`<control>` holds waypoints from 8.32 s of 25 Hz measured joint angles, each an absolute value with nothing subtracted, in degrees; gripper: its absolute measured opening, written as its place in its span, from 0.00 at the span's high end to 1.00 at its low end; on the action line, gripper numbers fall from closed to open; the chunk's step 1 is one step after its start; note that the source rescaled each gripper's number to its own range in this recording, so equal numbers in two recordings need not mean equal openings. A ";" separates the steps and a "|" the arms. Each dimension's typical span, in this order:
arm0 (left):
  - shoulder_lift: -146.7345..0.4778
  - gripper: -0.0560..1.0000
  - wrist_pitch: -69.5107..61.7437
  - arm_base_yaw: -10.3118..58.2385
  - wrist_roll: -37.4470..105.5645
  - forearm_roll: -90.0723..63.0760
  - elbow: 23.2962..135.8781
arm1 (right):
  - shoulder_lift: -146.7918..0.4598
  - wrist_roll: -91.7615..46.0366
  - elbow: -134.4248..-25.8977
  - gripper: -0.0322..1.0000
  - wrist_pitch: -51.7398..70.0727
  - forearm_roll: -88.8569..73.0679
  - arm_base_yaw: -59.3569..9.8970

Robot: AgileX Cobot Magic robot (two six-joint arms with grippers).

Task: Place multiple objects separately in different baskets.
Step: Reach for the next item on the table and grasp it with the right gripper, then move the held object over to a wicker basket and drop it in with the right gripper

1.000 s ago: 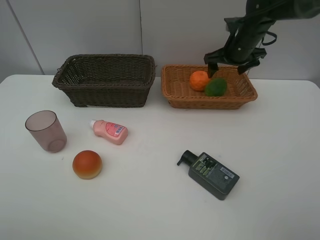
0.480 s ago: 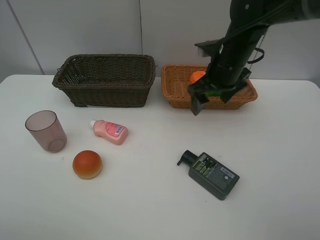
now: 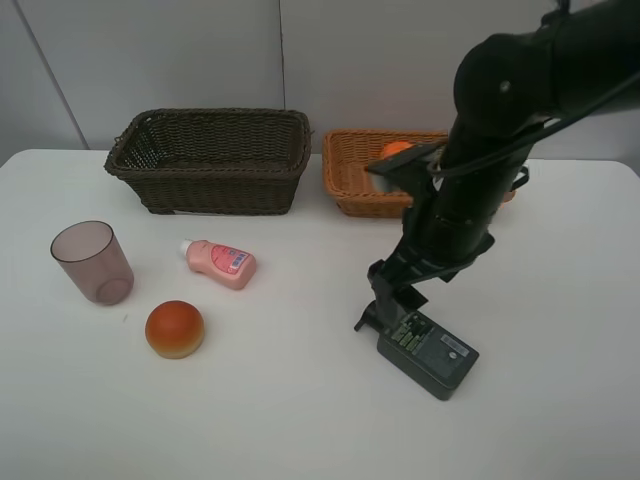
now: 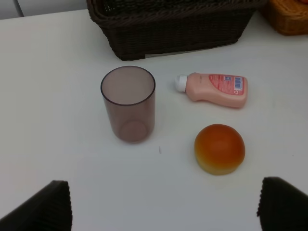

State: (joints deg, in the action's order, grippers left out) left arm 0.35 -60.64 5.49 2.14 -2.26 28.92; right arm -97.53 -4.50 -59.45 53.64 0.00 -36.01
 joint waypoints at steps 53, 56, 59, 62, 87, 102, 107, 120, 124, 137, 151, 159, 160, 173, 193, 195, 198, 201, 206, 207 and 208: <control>0.35 0.00 -60.64 5.49 2.14 -2.24 28.92 | -93.56 -17.60 -35.85 0.06 23.70 1.95 -41.24; 0.35 0.00 -60.64 5.49 2.14 -2.24 28.92 | -93.56 -16.33 -35.85 0.06 24.59 3.36 -41.24; 0.35 0.00 -60.64 5.49 2.14 -2.24 28.92 | -93.56 -14.43 -35.85 0.06 25.11 4.42 -41.24; 0.35 0.00 -60.64 5.49 2.14 -2.24 28.92 | -92.66 -13.71 -35.85 0.06 26.28 4.58 -41.24; 0.35 0.00 -60.64 5.49 2.14 -2.24 28.92 | -95.38 -5.75 -35.49 0.06 25.04 9.35 -39.25; 0.35 0.00 -60.64 5.49 2.14 -2.24 28.92 | -99.13 -5.75 -35.49 0.41 23.05 9.46 -39.25; 0.35 0.00 -60.64 5.49 2.14 -2.24 28.92 | -99.13 -5.67 -35.49 0.89 23.05 11.94 -39.25; 0.35 0.00 -60.64 5.49 2.14 -2.24 28.92 | -99.13 -5.67 -35.49 0.92 23.05 12.89 -39.25; 0.35 0.00 -60.64 5.49 2.14 -2.24 28.92 | -99.13 -5.67 -35.49 0.92 23.05 12.93 -39.25; 0.35 0.00 -60.64 5.49 2.14 -2.24 28.92 | -99.17 -5.67 -46.12 0.94 39.15 9.52 -39.25; 0.35 0.00 -60.64 5.49 2.14 -2.24 28.92 | -102.05 -5.50 -69.95 0.97 56.65 5.92 -39.25; 0.35 0.00 -60.64 5.49 2.14 -2.24 28.92 | -106.57 -5.50 -79.78 0.97 61.46 5.93 -40.53; 0.35 0.00 -60.64 5.49 2.14 -2.24 28.92 | -106.62 -5.50 -80.95 0.97 61.63 5.93 -40.86; 0.35 0.00 -60.64 5.49 2.14 -2.24 28.92 | -110.97 -3.80 -94.24 0.97 58.68 6.67 -41.93; 0.35 0.00 -60.64 5.49 2.14 -2.24 28.92 | -125.03 0.45 -101.79 0.97 18.87 9.79 -41.27; 0.35 0.00 -60.64 5.49 2.14 -2.24 28.92 | -126.59 0.45 -101.79 0.97 16.20 9.97 -40.65; 0.35 0.00 -60.64 5.49 2.14 -2.24 28.92 | -128.82 0.49 -101.79 0.97 13.28 10.29 -39.50; 0.35 0.00 -60.64 5.49 2.14 -2.24 28.92 | -130.88 0.49 -101.79 0.97 10.81 10.29 -38.51; 0.35 0.00 -60.64 5.49 2.14 -2.24 28.92 | -132.78 0.49 -101.79 0.97 7.48 9.32 -37.75; 0.35 0.00 -60.64 5.49 2.14 -2.24 28.92 | -133.02 0.49 -101.79 0.97 6.90 9.27 -37.75; 0.35 0.00 -60.64 5.49 2.14 -2.24 28.92 | -133.25 0.49 -101.79 0.97 6.60 9.27 -37.75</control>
State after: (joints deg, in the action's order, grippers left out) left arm 0.35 -60.64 5.49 2.14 -2.24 28.92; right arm -133.25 0.49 -101.79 6.60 9.27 -37.75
